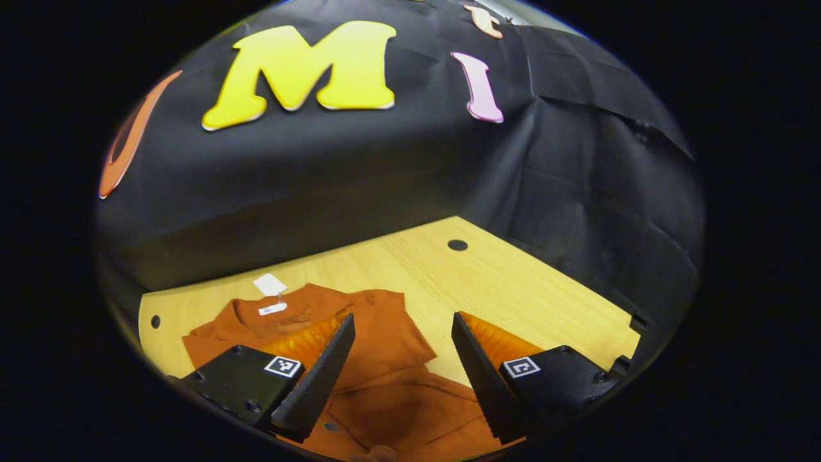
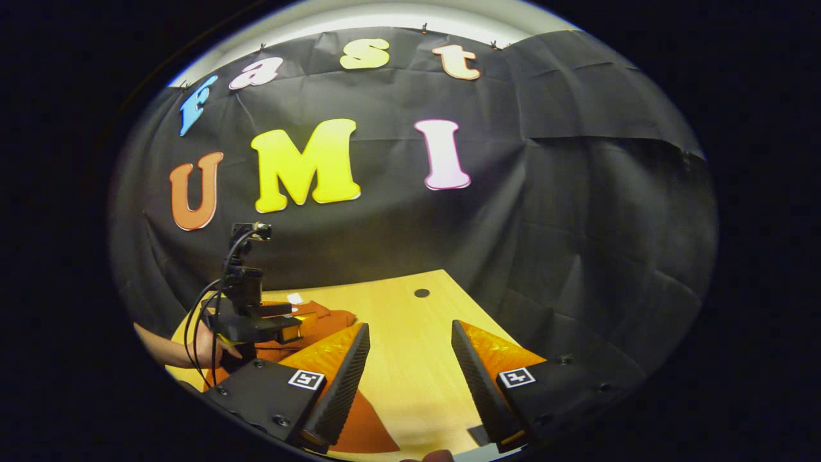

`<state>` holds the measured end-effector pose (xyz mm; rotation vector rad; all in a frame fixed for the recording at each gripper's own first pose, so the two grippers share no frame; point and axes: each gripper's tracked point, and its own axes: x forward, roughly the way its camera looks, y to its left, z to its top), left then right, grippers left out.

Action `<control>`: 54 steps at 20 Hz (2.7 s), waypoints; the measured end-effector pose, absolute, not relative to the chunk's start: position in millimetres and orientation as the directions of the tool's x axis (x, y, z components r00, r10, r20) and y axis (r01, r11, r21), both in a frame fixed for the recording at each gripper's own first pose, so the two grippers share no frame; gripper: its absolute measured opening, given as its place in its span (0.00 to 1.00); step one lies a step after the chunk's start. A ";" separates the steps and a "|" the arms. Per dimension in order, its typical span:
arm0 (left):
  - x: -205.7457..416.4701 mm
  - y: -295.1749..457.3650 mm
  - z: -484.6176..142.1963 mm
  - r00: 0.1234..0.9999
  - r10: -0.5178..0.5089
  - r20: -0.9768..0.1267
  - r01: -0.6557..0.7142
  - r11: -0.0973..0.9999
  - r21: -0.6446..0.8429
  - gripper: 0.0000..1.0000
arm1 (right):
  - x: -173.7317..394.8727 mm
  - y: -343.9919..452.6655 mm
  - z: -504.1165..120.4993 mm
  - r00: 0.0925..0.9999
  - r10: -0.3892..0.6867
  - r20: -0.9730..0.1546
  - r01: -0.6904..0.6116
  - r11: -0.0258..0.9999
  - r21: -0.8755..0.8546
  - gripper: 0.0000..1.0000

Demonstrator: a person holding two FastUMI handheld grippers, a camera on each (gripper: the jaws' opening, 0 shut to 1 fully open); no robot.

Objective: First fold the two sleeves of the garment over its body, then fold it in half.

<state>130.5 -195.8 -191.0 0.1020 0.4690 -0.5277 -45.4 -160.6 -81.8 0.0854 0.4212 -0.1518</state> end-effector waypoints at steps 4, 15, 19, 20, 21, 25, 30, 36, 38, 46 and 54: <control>100.1 -133.7 -152.7 0.829 -0.402 -0.390 0.419 0.907 -0.043 0.98 | -15.0 -115.3 -85.6 0.923 -0.024 -0.384 0.053 0.996 0.065 0.83; 42.2 12.8 -106.9 0.939 -0.149 -0.311 0.129 0.988 -0.085 0.98 | 5.6 -19.0 -104.3 0.903 0.180 -0.390 -0.161 0.984 0.079 0.83; 23.6 41.8 -105.1 0.945 -0.110 -0.307 0.088 0.993 -0.084 0.98 | 5.3 -3.4 -101.1 0.898 0.209 -0.388 -0.205 0.977 0.052 0.83; 21.1 46.0 -102.3 0.949 -0.098 -0.299 0.077 0.994 -0.082 0.98 | 6.7 1.7 -98.0 0.898 0.219 -0.380 -0.216 0.975 0.052 0.83; 19.5 49.7 -98.8 0.953 -0.091 -0.288 0.070 0.994 -0.082 0.98 | 7.8 6.9 -97.6 0.898 0.229 -0.376 -0.225 0.973 0.056 0.83; 13.8 55.1 -107.2 0.942 -0.124 -0.313 0.093 0.989 -0.112 0.98 | 4.2 8.4 -109.6 0.875 0.240 -0.420 -0.236 0.970 0.061 0.83; -16.8 85.1 -167.8 0.857 -0.175 -0.486 0.136 0.984 -0.115 0.98 | -23.0 -31.8 -152.7 0.809 0.215 -0.547 -0.232 0.972 0.040 0.83; -104.6 131.3 -270.4 0.658 -0.216 -0.721 0.132 0.976 -0.172 0.98 | -90.6 -73.3 -238.8 0.672 0.184 -0.717 -0.215 0.975 0.049 0.83; -135.2 137.4 -297.8 0.586 -0.245 -0.773 0.128 0.969 -0.210 0.99 | -110.3 -85.1 -265.2 0.636 0.155 -0.756 -0.199 0.979 0.033 0.82; -171.8 145.7 -347.8 0.485 -0.245 -0.839 0.075 0.968 -0.239 0.99 | -179.9 -103.8 -347.4 0.508 0.075 -0.858 -0.150 0.989 -0.002 0.83; -174.8 136.4 -350.3 0.470 -0.246 -0.848 0.092 0.969 -0.230 0.98 | -193.9 -98.9 -376.1 0.449 0.054 -0.892 -0.122 0.993 -0.002 0.85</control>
